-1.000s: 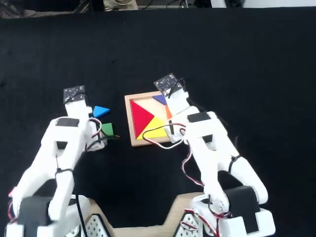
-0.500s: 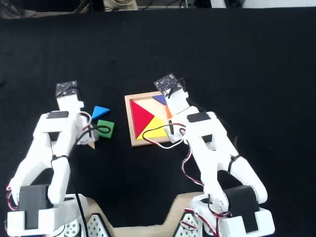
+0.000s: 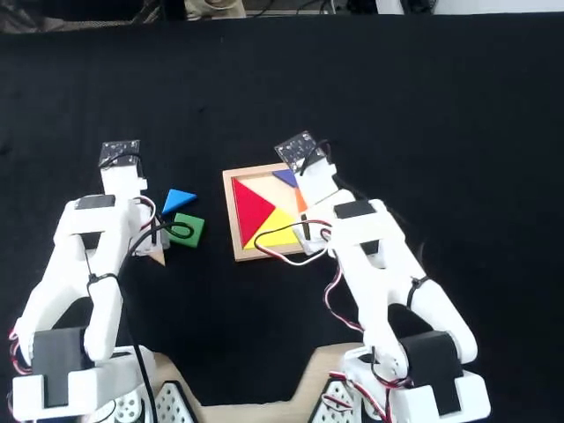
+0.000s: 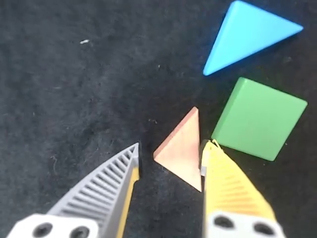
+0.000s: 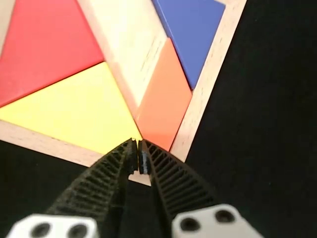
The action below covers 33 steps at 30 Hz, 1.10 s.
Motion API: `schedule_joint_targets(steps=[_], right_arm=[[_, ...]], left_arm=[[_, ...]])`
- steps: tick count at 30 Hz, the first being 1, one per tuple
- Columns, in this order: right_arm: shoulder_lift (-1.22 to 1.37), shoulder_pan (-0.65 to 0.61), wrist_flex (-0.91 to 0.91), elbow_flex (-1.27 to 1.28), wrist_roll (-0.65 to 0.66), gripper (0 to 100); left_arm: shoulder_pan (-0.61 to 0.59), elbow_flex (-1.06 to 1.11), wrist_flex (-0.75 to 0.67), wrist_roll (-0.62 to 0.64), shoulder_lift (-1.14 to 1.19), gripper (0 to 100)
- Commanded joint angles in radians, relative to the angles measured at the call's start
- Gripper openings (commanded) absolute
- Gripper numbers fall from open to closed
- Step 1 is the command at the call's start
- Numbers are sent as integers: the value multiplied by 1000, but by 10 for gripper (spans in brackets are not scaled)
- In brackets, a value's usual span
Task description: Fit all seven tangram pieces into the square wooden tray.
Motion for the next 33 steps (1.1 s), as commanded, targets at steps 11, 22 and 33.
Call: schedule_joint_targets(steps=[11, 22, 33], right_arm=[[-2, 15, -5, -56, 0, 11], [-2, 15, -5, -58, 0, 11], [-2, 15, -5, -58, 0, 11]], left_arm=[[13, -58, -37, -2, 66, 209], [15, -156, 34, 43, 170, 209], [15, -156, 34, 60, 173, 145]])
